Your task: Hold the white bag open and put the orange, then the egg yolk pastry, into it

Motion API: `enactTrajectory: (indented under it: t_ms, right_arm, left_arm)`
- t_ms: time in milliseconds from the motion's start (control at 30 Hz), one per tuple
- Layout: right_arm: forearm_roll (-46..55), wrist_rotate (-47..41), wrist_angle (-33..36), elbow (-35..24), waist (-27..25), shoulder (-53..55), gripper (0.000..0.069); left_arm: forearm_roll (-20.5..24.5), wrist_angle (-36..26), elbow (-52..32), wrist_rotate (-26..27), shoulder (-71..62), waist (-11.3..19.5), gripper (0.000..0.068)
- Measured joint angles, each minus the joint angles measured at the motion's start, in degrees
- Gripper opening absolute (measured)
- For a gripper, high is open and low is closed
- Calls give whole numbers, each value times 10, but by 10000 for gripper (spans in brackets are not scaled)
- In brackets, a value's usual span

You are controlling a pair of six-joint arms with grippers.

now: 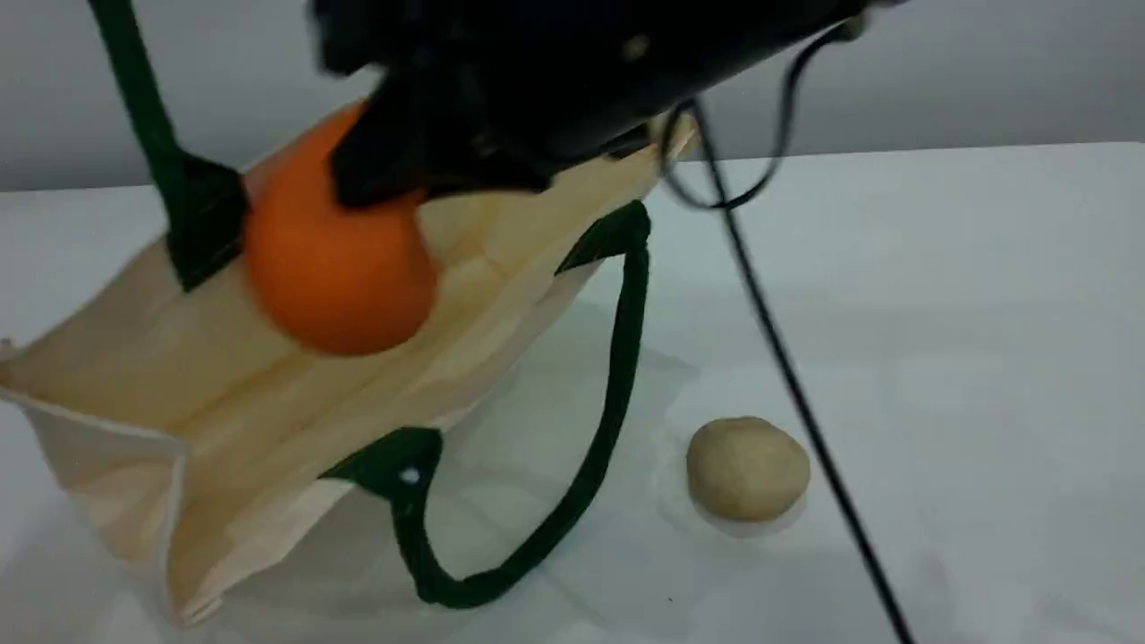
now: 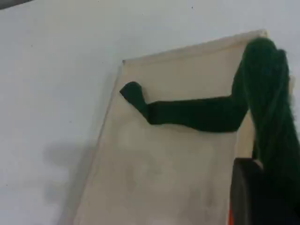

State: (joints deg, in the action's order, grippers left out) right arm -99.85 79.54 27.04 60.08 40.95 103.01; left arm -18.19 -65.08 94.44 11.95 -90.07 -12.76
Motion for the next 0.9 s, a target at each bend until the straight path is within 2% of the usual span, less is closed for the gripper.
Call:
enactTrajectory:
  t_ms: [233, 467, 800, 900]
  right_arm:
    - [-1, 4, -21, 45, 26, 60, 45]
    - [-3, 13, -113, 45, 26, 64, 45]
    - [-2, 6, -137, 51, 26, 63, 45]
    - [-2, 14, -148, 51, 25, 63, 45]
  left_arm:
    - [-1, -4, 0, 0, 0, -6, 80]
    - [-3, -4, 0, 0, 0, -6, 80]
    - [-67, -2, 0, 29, 0, -7, 80]
    - [-72, -2, 0, 29, 0, -7, 80]
